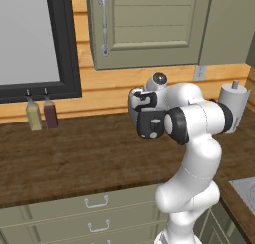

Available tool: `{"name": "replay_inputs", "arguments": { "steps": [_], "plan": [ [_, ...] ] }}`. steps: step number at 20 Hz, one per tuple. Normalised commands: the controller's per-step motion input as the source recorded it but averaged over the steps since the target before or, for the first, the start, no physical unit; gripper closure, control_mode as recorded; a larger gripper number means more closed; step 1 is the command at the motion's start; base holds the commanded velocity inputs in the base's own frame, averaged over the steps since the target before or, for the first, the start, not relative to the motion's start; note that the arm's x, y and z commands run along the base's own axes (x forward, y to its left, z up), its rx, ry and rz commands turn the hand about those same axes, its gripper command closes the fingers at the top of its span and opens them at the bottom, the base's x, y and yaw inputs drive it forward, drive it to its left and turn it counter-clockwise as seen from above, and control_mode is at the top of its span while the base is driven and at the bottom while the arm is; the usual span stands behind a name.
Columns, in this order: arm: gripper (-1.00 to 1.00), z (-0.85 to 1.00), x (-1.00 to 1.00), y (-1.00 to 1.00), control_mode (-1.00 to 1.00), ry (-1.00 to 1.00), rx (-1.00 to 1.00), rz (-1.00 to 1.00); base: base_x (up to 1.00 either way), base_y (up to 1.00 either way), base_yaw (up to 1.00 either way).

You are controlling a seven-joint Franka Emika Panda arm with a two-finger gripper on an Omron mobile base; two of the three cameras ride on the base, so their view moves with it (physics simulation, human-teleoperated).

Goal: Start the toaster. Once the lever pops up, take the bread to the plate on the dining counter.

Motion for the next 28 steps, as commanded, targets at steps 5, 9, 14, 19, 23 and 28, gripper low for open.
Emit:
{"name": "replay_inputs", "arguments": {
  "steps": [5,9,14,19,23,28],
  "plan": [
    [-1.0,-0.17,0.0,0.0,-1.0,0.0,0.0,0.0,0.0,0.0,0.0],
    [1.0,-0.06,0.0,0.0,-1.0,0.0,0.0,0.0,0.0,0.0,0.0],
    [1.0,0.0,0.0,0.0,-1.0,0.0,0.0,0.0,0.0,0.0,0.0],
    [1.0,0.0,0.0,0.0,-1.0,0.0,0.0,0.0,0.0,0.0,0.0],
    [1.0,0.0,0.0,0.0,-1.0,0.0,0.0,0.0,0.0,0.0,0.0],
    [1.0,0.0,-0.04,0.0,-1.0,-0.09,0.0,0.0,0.0,0.0,0.0]
  ]
}}
